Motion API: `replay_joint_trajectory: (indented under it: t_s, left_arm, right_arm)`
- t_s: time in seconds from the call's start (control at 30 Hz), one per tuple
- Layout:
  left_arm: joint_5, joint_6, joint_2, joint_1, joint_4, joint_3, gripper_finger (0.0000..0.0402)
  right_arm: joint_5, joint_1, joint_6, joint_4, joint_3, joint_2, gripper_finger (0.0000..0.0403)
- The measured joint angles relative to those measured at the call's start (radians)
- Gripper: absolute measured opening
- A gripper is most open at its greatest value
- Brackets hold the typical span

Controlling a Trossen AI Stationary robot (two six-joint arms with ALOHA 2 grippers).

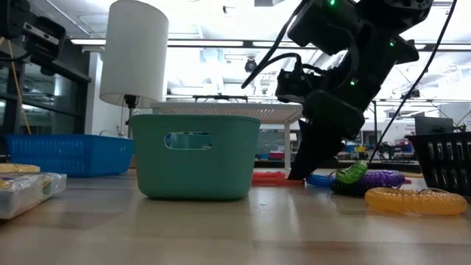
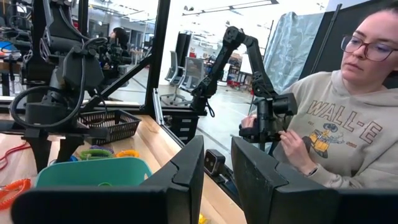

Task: Pick & Place Office Desk Supplies
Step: Put the orange rubber band into the green bin

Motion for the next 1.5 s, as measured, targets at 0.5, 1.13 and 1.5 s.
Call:
replay_joint_trajectory:
  t_s: [0.5,1.13,1.5]
  left_arm:
    - [0.000,0.000,0.000,0.000,0.000,0.000,0.0079]
    - [0.000,0.000,0.000,0.000,0.004,0.000,0.0079]
    - [0.000,0.000,0.000,0.000,0.004,0.000,0.0079]
  right_arm:
    - [-0.012,0.000,-0.015,0.010,0.000,0.003,0.0005]
    - [0.079,0.015,-0.084,-0.025,-0.003,-0.150,0.0003]
    - [0.167,0.016,-0.166,-0.008,-0.001,-0.260,0.0003]
